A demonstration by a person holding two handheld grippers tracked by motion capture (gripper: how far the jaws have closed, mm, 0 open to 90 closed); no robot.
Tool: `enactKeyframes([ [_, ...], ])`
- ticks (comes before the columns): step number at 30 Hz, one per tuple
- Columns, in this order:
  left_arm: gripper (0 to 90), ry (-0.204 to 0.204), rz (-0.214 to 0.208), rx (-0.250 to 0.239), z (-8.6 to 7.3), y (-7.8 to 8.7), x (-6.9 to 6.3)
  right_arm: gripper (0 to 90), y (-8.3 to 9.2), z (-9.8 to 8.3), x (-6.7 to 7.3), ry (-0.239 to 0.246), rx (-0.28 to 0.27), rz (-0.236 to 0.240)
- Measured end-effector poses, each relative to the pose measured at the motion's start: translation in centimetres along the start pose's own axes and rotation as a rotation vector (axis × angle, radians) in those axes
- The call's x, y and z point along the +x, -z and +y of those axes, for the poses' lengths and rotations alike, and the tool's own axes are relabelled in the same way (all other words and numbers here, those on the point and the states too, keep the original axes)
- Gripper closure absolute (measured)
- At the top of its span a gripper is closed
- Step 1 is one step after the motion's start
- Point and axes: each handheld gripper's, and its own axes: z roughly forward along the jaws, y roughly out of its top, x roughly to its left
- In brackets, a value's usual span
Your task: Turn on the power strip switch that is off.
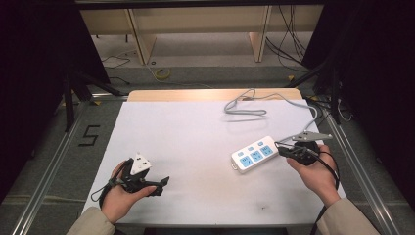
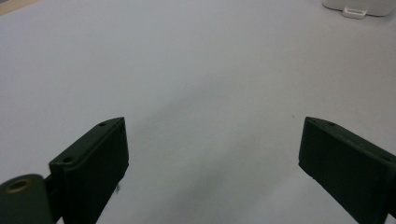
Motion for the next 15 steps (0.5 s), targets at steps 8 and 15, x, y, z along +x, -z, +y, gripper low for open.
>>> enactKeyframes([
  [8,8.0,-0.004,0.000,0.001,0.01,-0.02,0.00,90.0,-0.40,0.43,-0.06,-0.001,0.007,0.002],
  [15,8.0,-0.004,0.000,-0.003,0.02,-0.05,-0.04,90.0,-0.63,0.72,-0.13,-0.001,0.010,0.002],
])
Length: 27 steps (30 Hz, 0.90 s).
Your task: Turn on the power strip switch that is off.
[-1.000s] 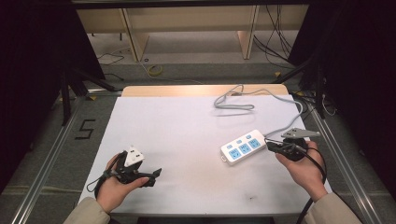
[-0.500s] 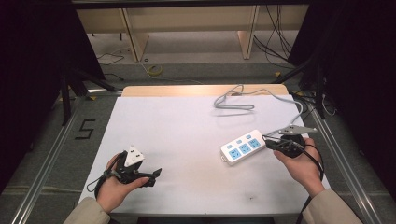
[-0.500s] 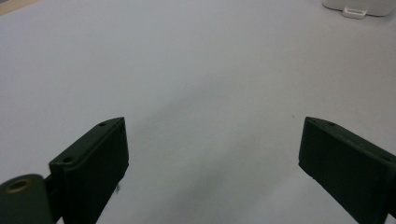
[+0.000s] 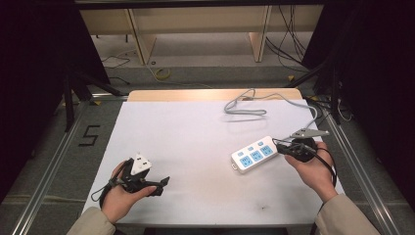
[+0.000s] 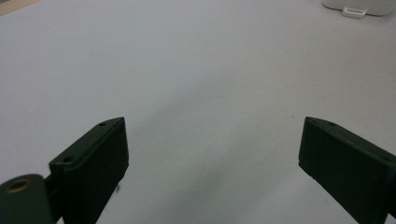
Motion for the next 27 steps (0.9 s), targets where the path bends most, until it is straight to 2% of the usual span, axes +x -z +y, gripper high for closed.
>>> enactKeyframes([
  [27,8.1,-0.001,0.001,-0.001,0.0,0.0,0.0,90.0,-1.0,1.2,-0.2,0.003,0.025,0.004],
])
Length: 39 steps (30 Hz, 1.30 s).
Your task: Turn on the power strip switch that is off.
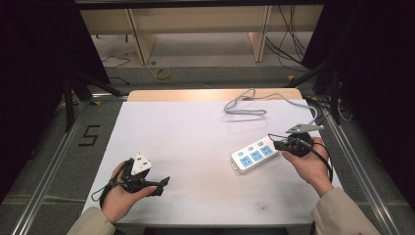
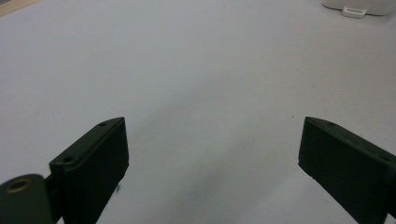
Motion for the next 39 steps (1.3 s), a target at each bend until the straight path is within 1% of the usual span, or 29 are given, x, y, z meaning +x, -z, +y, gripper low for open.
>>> enactKeyframes([
  [20,8.2,0.000,0.000,0.000,0.0,0.0,0.0,90.0,-0.7,0.7,-0.2,-0.001,0.010,-0.001],
  [39,8.3,0.000,-0.001,0.002,0.0,0.0,0.0,90.0,-1.3,1.5,-0.4,-0.003,0.036,0.004],
])
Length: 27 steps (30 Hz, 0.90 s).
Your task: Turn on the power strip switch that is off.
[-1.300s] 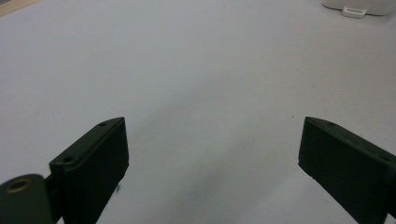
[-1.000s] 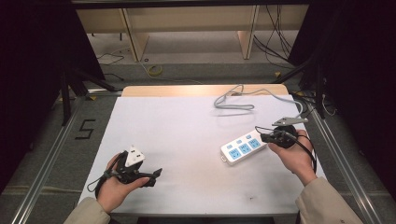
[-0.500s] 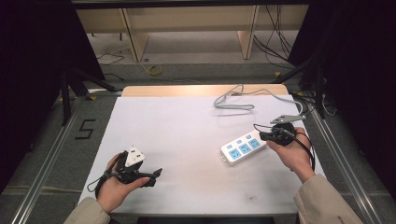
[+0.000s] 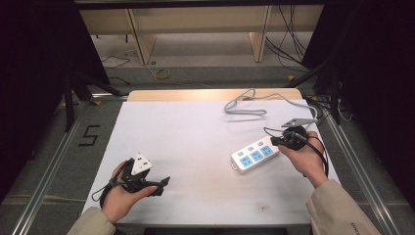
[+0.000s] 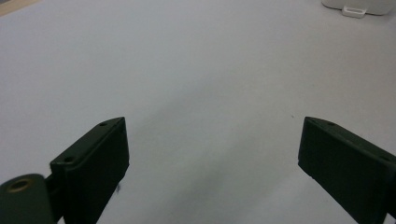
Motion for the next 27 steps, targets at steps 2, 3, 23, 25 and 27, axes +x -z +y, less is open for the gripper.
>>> enactKeyframes([
  [2,8.3,0.002,0.000,-0.001,0.0,0.0,0.0,90.0,-0.1,0.0,-0.1,-0.002,0.005,0.000],
  [3,8.3,-0.001,0.000,-0.001,0.0,0.0,0.0,90.0,-0.1,0.0,-0.1,-0.001,0.006,-0.001],
  [23,8.4,0.001,-0.001,-0.001,0.0,0.0,-0.1,90.0,-0.8,0.8,-0.2,0.009,0.042,0.005],
  [25,8.4,-0.003,-0.002,0.002,0.0,0.0,-0.1,90.0,-0.9,0.9,-0.2,0.014,0.044,0.004],
  [27,8.4,0.001,-0.001,-0.001,0.0,0.0,-0.1,90.0,-1.0,1.1,-0.1,0.016,0.049,0.005],
])
